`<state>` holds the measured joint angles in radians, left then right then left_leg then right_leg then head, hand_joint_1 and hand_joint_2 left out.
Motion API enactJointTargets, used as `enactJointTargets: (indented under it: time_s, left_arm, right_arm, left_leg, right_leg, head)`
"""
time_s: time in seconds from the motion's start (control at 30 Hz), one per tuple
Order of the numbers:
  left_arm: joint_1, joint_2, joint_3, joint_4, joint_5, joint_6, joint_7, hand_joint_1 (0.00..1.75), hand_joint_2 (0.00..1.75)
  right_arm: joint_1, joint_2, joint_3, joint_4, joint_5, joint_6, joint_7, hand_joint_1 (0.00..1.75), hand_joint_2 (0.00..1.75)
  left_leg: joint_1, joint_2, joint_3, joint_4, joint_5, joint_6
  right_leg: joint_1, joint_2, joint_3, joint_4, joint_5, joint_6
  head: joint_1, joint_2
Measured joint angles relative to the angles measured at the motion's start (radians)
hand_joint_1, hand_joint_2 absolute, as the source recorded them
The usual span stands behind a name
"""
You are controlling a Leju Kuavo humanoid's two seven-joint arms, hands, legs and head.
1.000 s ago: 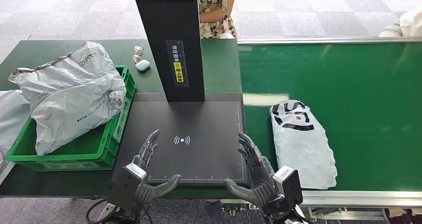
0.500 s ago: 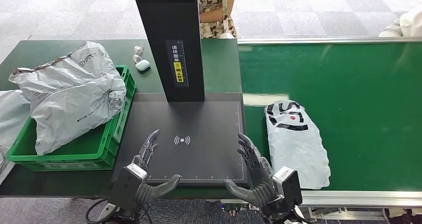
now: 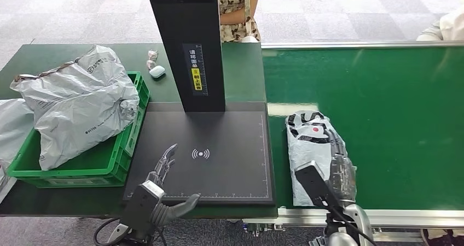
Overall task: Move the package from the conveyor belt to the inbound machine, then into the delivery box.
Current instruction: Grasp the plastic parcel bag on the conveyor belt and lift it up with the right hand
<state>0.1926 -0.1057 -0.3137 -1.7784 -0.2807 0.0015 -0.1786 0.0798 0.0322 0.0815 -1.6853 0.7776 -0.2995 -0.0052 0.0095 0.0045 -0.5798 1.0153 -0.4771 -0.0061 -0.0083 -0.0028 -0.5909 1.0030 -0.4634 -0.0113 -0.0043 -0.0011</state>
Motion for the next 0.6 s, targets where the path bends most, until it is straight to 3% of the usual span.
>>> enactJointTargets:
  time_s: [0.2, 0.4, 0.6]
  left_arm:
    - [0.000, 0.002, -0.003, 0.000, 0.004, -0.016, -0.012, 0.00, 1.75]
    - [-0.004, 0.010, -0.004, 0.002, 0.023, -0.017, -0.025, 0.00, 1.75]
    - [-0.006, 0.022, -0.003, 0.005, 0.032, -0.017, -0.027, 0.00, 1.75]
  right_arm:
    - [-0.046, -0.061, -0.137, 0.007, 0.054, 0.042, 0.032, 0.00, 1.75]
    - [-0.113, -0.159, -0.172, 0.082, -0.144, 0.402, 0.010, 0.00, 1.75]
    - [-0.127, -0.232, -0.108, 0.176, -0.222, 0.555, -0.010, 0.00, 1.75]
  left_leg:
    - [0.000, 0.000, 0.000, 0.000, 0.000, 0.000]
    - [0.000, -0.001, 0.000, 0.000, 0.000, 0.000]
    - [0.000, -0.002, 0.000, 0.000, 0.000, 0.001]
  right_leg:
    - [-0.001, 0.000, 0.000, 0.000, 0.000, 0.000]
    - [-0.001, 0.000, 0.000, 0.000, 0.000, 0.000]
    - [-0.001, -0.001, 0.000, 0.000, 0.000, 0.000]
  head:
    - [0.000, 0.000]
    - [0.000, 0.000]
    - [0.000, 0.000]
